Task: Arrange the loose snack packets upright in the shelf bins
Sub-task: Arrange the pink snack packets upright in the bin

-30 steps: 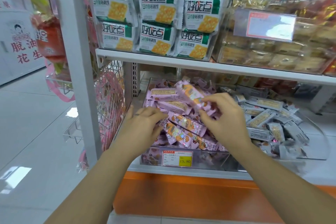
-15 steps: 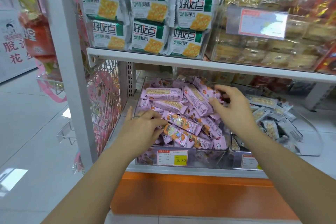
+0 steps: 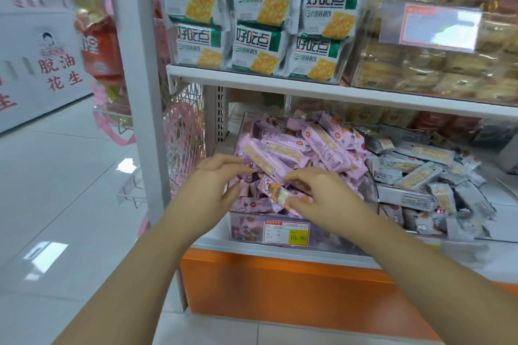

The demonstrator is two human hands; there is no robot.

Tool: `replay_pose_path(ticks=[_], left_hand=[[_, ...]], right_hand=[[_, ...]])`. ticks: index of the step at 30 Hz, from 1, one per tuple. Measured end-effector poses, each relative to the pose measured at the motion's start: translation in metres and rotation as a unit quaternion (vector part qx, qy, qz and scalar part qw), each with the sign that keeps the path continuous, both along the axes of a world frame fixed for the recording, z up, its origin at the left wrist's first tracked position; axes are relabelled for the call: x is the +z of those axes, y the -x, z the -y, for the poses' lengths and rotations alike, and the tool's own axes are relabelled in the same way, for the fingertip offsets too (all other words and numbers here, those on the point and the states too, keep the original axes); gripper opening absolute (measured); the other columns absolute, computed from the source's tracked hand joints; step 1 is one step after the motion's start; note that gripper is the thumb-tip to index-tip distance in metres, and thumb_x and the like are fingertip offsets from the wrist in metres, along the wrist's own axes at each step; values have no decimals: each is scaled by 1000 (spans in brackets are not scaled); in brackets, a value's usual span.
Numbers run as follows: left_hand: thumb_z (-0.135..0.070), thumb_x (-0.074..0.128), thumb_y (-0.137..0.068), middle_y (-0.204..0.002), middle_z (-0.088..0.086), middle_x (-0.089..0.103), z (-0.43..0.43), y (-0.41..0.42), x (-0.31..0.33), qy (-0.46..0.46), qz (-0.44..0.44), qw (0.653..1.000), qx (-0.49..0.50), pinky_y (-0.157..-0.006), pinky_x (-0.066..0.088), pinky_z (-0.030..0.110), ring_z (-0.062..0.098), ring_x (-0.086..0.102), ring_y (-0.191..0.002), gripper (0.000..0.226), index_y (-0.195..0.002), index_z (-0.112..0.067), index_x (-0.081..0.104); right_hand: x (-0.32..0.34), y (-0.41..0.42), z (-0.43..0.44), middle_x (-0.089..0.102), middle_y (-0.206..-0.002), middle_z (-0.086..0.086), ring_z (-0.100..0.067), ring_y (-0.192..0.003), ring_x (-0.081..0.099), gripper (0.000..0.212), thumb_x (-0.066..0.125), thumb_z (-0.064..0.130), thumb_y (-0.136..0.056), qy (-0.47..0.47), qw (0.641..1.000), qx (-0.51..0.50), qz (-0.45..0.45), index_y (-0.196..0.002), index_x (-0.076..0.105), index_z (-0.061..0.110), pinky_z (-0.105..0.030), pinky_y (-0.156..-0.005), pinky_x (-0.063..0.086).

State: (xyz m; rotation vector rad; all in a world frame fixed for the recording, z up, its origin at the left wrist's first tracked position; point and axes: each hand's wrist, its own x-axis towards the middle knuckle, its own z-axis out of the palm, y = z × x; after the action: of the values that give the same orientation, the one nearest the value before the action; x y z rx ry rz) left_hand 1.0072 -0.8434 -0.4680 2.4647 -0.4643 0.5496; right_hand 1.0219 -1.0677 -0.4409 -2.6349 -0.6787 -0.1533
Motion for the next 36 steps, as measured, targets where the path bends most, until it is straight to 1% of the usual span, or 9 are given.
replay_pose_path(ticks=[3, 8, 13, 16, 20, 22, 25, 32, 36], left_hand=[[-14, 60, -92, -131, -4, 53, -2, 1, 1, -1, -20, 1000, 13, -104, 37, 36, 18, 44, -124, 35, -125, -24, 63], [-17, 56, -94, -139, -1, 45, 5, -1, 1, -34, -52, 998, 15, -106, 36, 40, 22, 37, -130, 36, -129, -25, 59], [-21, 56, -94, -142, -2, 41, 4, -5, 0, -33, -65, 997, 21, -108, 35, 40, 20, 35, -132, 37, -131, -25, 57], [-20, 57, -93, -143, -3, 39, 2, -5, 1, -33, -73, 997, 22, -108, 34, 37, 21, 35, -132, 38, -131, -25, 56], [-19, 56, -94, -143, -2, 37, -3, -6, 3, -15, -71, 997, 35, -106, 34, 34, 19, 35, -131, 37, -130, -26, 56], [-19, 55, -94, -142, -3, 39, -5, -6, 4, -5, -67, 997, 42, -104, 33, 31, 18, 36, -130, 37, -130, -27, 56], [-19, 55, -94, -141, -4, 39, -5, -6, 5, -2, -68, 997, 44, -104, 35, 32, 17, 37, -130, 38, -131, -28, 56], [-23, 55, -95, -139, -5, 41, -8, -8, 6, -1, -69, 997, 45, -105, 37, 34, 16, 39, -129, 37, -132, -29, 55], [-26, 55, -95, -140, -4, 41, -11, -8, 5, 1, -71, 996, 46, -106, 37, 36, 16, 39, -129, 37, -131, -29, 55]], right_hand=[[-4, 0, -8, 51, -132, 2, -17, -108, 53, 42, 57, 35, -92, 58, 998, -26, 7, -132, 49, 26, -36, -90, 47], [-4, -9, -16, 41, -131, 3, -18, -95, 56, 49, 58, 40, -90, 78, 995, -56, 37, -135, 42, 27, -33, -76, 48], [-4, -24, -38, 50, -135, -2, -24, -107, 58, 59, 61, 37, -89, 73, 993, -68, 70, -140, 34, 25, -37, -79, 51], [-3, -29, -45, 60, -122, -3, -25, -100, 60, 50, 60, 31, -89, 80, 988, -80, 108, -136, 41, 26, -32, -68, 47], [6, -31, -43, 54, -92, -2, -21, -83, 52, 41, 60, 30, -88, -17, 981, -101, 168, -127, 48, 27, -30, -60, 43], [12, -39, -44, 56, -88, -4, -24, -85, 52, 34, 62, 31, -87, -43, 971, -105, 212, -119, 51, 23, -33, -58, 44], [16, -60, -50, 62, -79, -5, -29, -73, 58, 26, 59, 31, -90, -34, 966, -118, 227, -111, 51, 17, -32, -51, 40], [21, -92, -74, 67, -81, -11, -32, -74, 63, 22, 55, 31, -93, -38, 974, -146, 172, -106, 64, 16, -29, -57, 41], [16, -99, -86, 70, -110, -7, -26, -94, 65, 34, 63, 29, -87, -55, 991, -66, 102, -120, 64, 21, -35, -82, 53]])
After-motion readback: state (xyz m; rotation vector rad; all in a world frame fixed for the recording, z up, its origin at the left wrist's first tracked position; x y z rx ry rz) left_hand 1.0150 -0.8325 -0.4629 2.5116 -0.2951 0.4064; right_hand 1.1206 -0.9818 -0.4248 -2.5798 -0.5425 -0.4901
